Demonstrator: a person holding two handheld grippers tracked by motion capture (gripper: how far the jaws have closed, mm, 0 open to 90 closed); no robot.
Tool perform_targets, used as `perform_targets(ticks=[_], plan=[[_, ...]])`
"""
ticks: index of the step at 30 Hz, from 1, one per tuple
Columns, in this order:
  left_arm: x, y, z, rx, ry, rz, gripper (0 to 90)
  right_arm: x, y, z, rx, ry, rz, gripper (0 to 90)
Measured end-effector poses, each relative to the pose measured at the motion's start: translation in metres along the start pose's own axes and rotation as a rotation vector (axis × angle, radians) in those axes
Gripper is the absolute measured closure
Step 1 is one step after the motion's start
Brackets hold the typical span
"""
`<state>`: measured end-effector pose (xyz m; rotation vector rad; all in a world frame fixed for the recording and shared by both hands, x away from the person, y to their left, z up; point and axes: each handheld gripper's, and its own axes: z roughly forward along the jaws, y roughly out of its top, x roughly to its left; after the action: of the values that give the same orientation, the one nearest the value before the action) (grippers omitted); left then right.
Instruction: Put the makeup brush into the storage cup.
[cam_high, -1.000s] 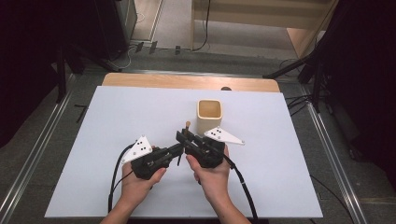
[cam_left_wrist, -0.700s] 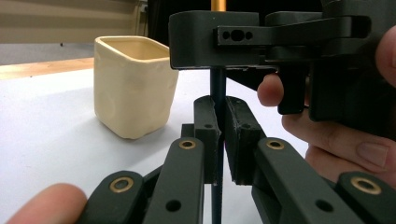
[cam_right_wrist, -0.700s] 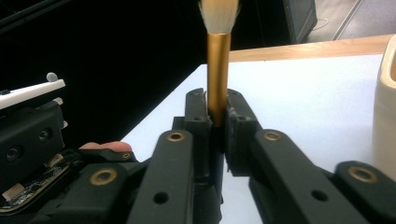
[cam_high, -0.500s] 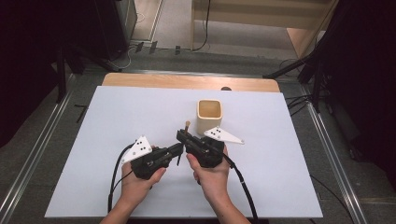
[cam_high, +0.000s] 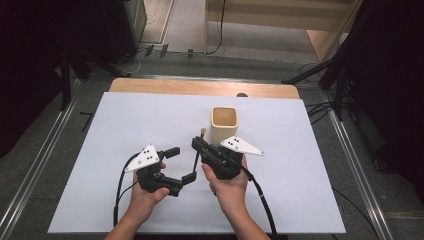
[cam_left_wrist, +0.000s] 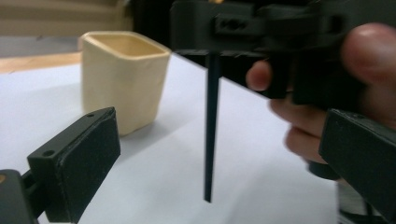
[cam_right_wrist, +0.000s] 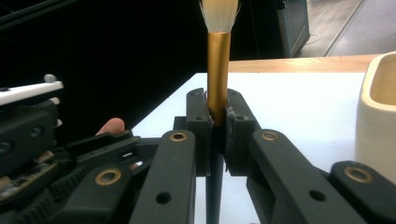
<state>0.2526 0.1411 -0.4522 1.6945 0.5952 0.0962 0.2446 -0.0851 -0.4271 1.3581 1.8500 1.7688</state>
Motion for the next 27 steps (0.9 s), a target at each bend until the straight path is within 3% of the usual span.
perform_targets(ticks=[7,12,17,27], plan=[[0.006,-0.004,-0.011,-0.011,0.065,0.001,0.0,-0.001,0.001,-0.002,-0.005,-0.008,-0.025,83.9],[0.012,-0.007,-0.026,-0.02,0.124,0.036,0.0,-0.004,0.003,-0.004,-0.013,-0.017,-0.033,83.9],[0.017,-0.01,-0.039,-0.021,0.181,0.044,0.0,-0.009,0.005,-0.006,-0.019,-0.031,-0.047,83.9],[0.025,-0.017,-0.064,-0.037,0.258,0.07,0.0,-0.021,0.01,-0.012,-0.041,-0.071,-0.072,83.9]])
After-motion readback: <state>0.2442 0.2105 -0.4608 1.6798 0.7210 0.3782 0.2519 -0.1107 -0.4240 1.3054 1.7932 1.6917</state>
